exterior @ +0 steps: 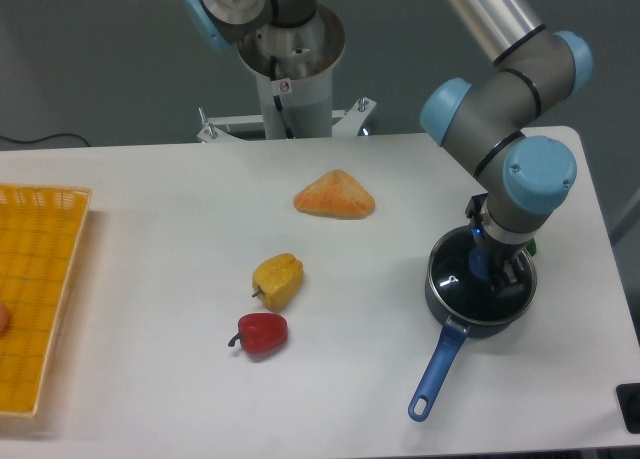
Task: Open the lid
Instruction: 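Close the gripper on the lid knob and adjust the grip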
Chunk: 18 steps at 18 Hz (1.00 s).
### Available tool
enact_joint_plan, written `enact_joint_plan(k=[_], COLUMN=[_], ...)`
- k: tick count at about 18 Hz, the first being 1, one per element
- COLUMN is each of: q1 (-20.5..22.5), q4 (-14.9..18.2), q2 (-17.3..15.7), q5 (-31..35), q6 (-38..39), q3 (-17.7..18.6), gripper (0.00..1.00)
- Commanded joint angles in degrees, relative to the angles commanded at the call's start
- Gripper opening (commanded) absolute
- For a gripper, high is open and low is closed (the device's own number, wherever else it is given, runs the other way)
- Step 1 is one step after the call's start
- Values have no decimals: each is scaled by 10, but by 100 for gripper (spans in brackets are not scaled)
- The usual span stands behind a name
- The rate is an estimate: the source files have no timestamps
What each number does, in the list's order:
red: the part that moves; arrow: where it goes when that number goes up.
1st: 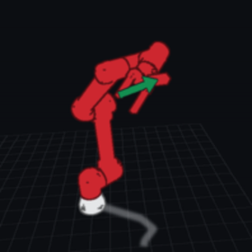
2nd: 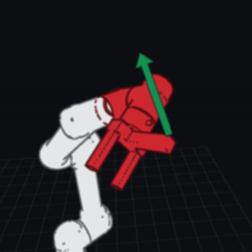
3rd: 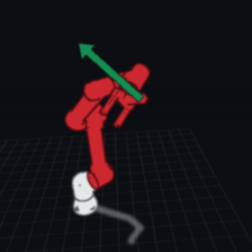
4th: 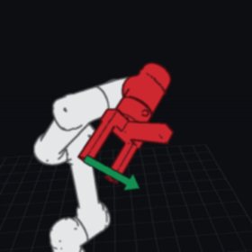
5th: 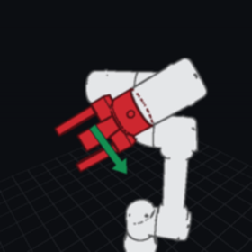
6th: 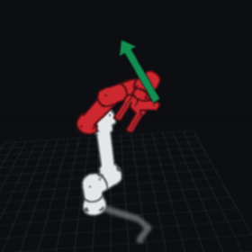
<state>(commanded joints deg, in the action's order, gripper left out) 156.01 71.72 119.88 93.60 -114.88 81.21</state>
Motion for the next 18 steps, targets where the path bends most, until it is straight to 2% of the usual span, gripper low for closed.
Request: enact_joint_plan(k=[5, 8, 16, 18], q1=[-2, -4, -5, -4], q4=[2, 3, 4, 15], q2=[0, 1, 0, 0], q5=[2, 2, 2, 2], q6=[12, 29, 37, 38], q3=[-4, -4, -4, -11], gripper=[61, 52, 49, 49])
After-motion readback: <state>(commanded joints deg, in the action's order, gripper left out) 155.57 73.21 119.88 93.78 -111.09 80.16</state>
